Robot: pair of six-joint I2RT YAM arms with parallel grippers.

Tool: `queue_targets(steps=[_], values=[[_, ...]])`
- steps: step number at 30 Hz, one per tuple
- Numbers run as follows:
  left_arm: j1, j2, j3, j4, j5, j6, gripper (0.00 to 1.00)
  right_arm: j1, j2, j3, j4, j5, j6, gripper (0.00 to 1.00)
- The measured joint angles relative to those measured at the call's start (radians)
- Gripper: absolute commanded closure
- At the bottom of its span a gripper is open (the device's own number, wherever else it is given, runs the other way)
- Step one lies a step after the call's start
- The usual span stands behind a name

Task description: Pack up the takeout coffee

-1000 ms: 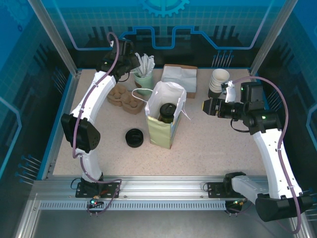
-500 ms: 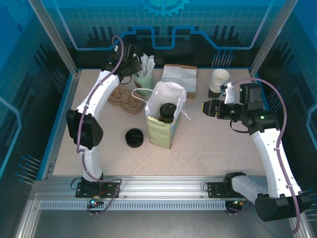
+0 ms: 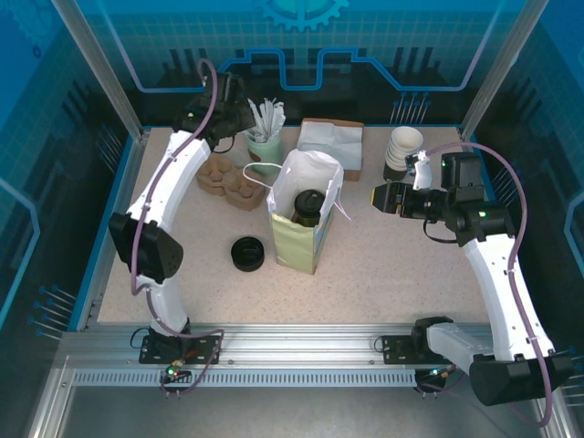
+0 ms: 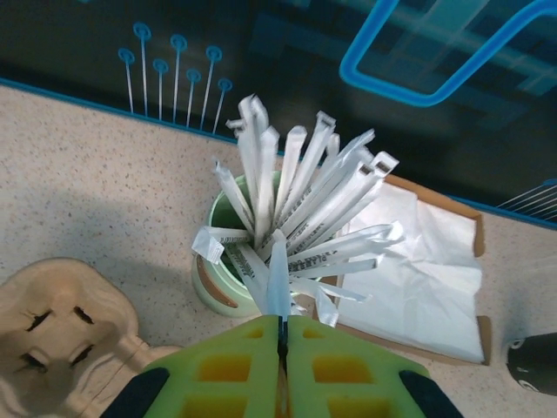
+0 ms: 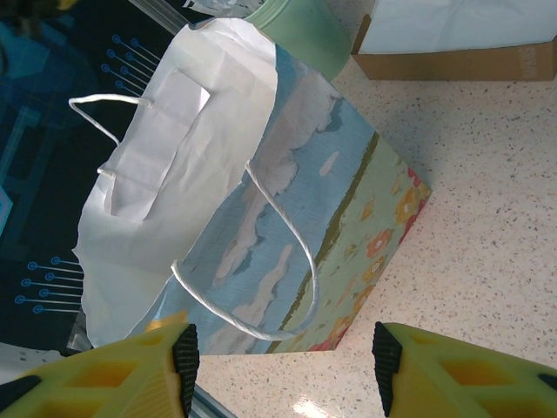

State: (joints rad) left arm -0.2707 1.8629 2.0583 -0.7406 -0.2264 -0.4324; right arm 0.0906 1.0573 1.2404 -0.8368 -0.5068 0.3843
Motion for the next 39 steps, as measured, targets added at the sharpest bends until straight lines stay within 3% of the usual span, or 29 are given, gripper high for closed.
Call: queue_targets(steps=[14, 20, 29, 39], values=[[-0.066, -0.356, 0.048, -0.096, -0.004, 0.096, 0.9, 0.0, 0.029, 0.002, 0.008, 0.008, -0.001, 0.43], [-0.166, -0.465, 0.059, -0.146, 0.014, 0.149, 0.88, -0.001, 0.03, 0.013, 0.01, 0.013, -0.001, 0.43], [-0.442, -0.351, 0.273, -0.418, 0.034, 0.269, 0.91, -0.002, 0.063, 0.013, 0.016, 0.021, -0.002, 0.44], [-0.538, -0.224, 0.229, -0.654, 0.004, 0.347, 0.91, -0.005, 0.065, 0.013, 0.015, 0.028, -0.012, 0.44]])
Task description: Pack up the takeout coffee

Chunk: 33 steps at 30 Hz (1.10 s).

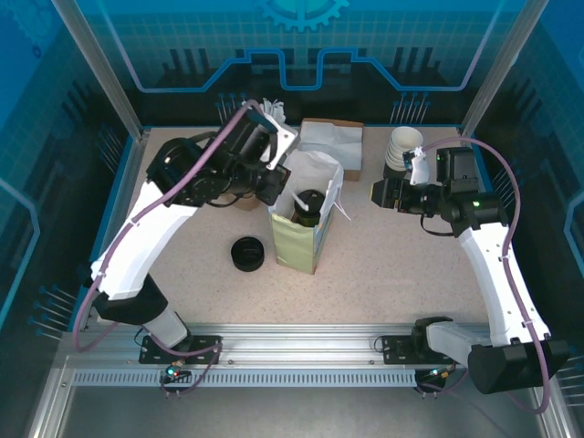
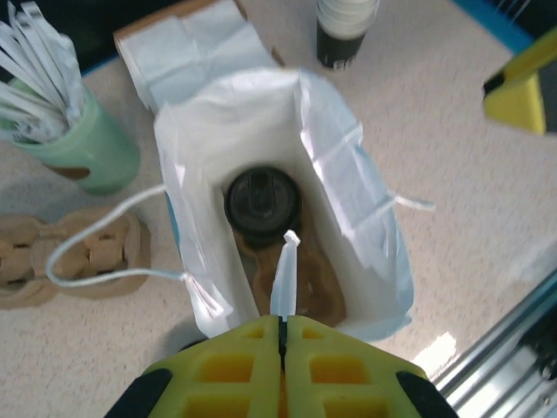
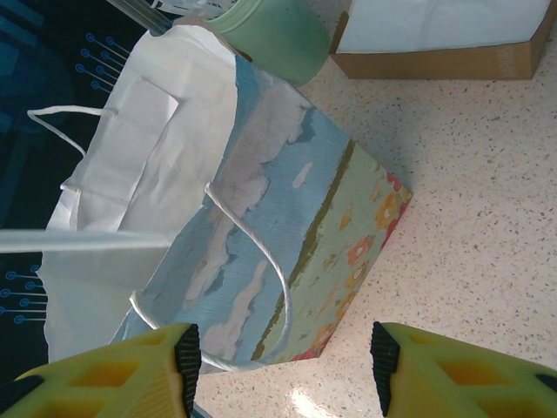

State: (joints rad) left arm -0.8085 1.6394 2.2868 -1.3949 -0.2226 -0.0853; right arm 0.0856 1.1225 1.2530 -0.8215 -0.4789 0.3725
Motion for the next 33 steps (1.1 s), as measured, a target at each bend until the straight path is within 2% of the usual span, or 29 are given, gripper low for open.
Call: queue_targets(steps=[11, 20, 33], values=[[-0.005, 0.0, -0.149, -0.006, 0.037, 0.01, 0.9, -0.002, 0.0, 0.0, 0.0, 0.0, -0.005, 0.44], [-0.032, 0.0, -0.188, 0.035, 0.048, 0.016, 0.63, -0.002, 0.0, 0.0, 0.0, 0.0, -0.008, 0.44], [-0.019, 0.0, -0.188, 0.063, 0.011, 0.007, 0.51, -0.002, -0.008, 0.0, -0.002, 0.0, -0.012, 0.44]])
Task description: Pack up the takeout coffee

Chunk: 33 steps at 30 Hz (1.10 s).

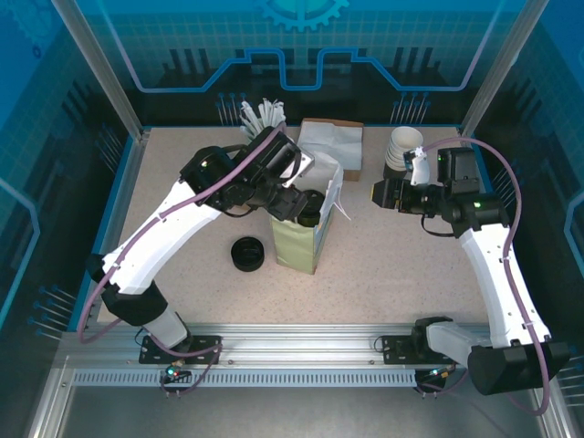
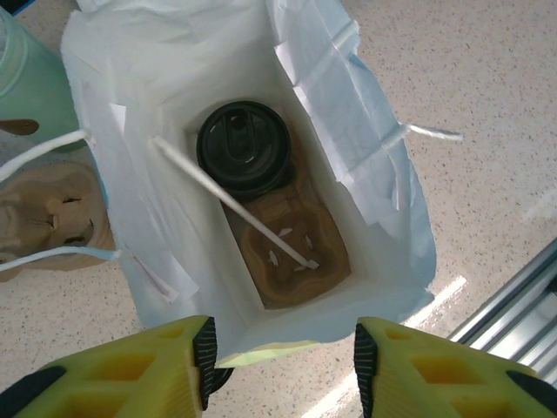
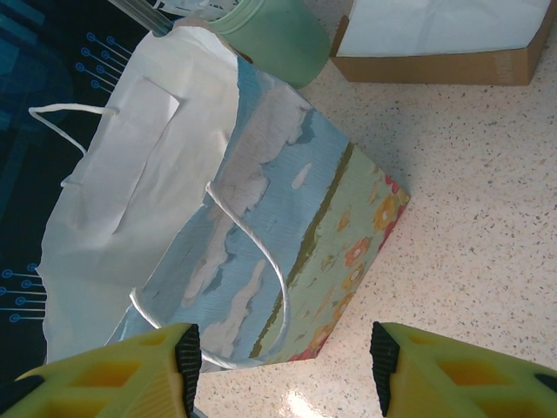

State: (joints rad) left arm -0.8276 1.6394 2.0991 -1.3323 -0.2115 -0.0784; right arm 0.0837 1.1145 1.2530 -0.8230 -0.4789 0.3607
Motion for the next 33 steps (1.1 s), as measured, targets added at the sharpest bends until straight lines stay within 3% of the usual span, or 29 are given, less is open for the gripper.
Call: queue_targets(steps=[11, 23, 33], values=[[0.153, 0.039, -0.037, 0.101, -0.005, -0.12, 0.5, -0.007, -0.025, 0.0, 0.0, 0.0, 0.0, 0.44], [0.209, 0.168, -0.042, 0.153, -0.011, -0.172, 0.54, -0.021, -0.027, 0.0, 0.001, -0.001, 0.0, 0.44], [0.22, 0.2, -0.042, 0.16, -0.041, -0.208, 0.79, -0.028, -0.019, 0.0, 0.002, -0.002, 0.0, 0.44]])
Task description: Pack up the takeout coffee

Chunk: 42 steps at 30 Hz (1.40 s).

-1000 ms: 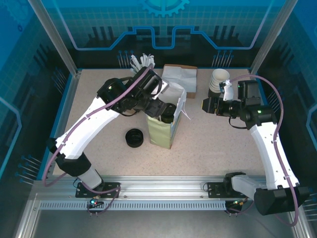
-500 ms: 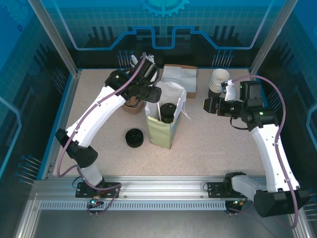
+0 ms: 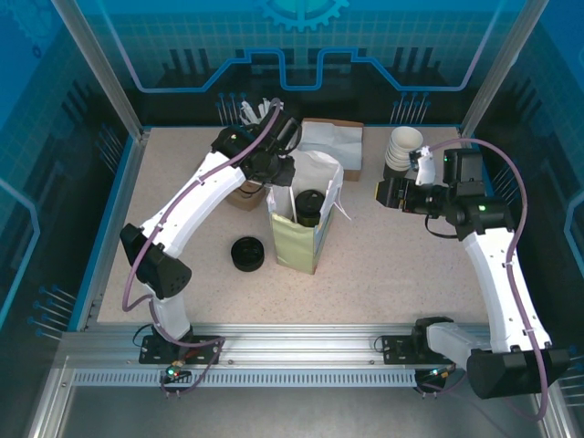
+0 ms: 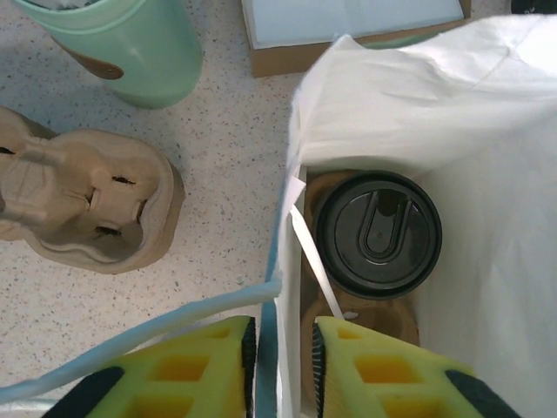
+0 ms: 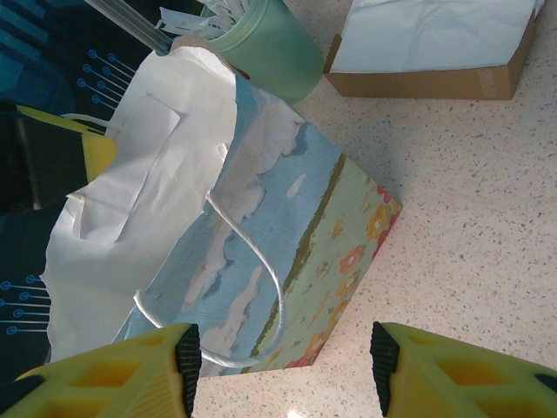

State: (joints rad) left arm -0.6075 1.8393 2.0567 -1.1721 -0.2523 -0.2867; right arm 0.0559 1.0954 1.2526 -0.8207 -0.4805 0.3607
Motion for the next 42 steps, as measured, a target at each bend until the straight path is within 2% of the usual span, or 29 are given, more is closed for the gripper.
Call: queue_targets(steps=[4, 8, 15, 21, 35, 42], values=[[0.001, 0.0, 0.0, 0.0, -0.014, -0.023, 0.86, 0.0, 0.024, 0.002, 0.014, 0.0, 0.0, 0.44], [0.001, 0.0, -0.005, 0.0, -0.028, -0.072, 0.88, 0.0, 0.073, 0.027, 0.041, 0.005, 0.01, 0.45], [0.001, -0.006, -0.039, 0.004, -0.05, -0.137, 0.92, 0.005, 0.245, 0.166, 0.089, 0.039, 0.047, 0.48], [-0.004, -0.04, -0.06, 0.0, -0.066, -0.196, 0.94, 0.068, 0.359, 0.29, 0.113, 0.105, 0.065, 0.48], [-0.01, -0.088, -0.129, -0.017, -0.095, -0.262, 0.94, 0.196, 0.781, 0.628, 0.127, 0.327, 0.065, 0.48], [-0.01, -0.13, -0.152, -0.015, -0.091, -0.264, 0.89, 0.233, 0.975, 0.784, 0.122, 0.427, 0.058, 0.45]])
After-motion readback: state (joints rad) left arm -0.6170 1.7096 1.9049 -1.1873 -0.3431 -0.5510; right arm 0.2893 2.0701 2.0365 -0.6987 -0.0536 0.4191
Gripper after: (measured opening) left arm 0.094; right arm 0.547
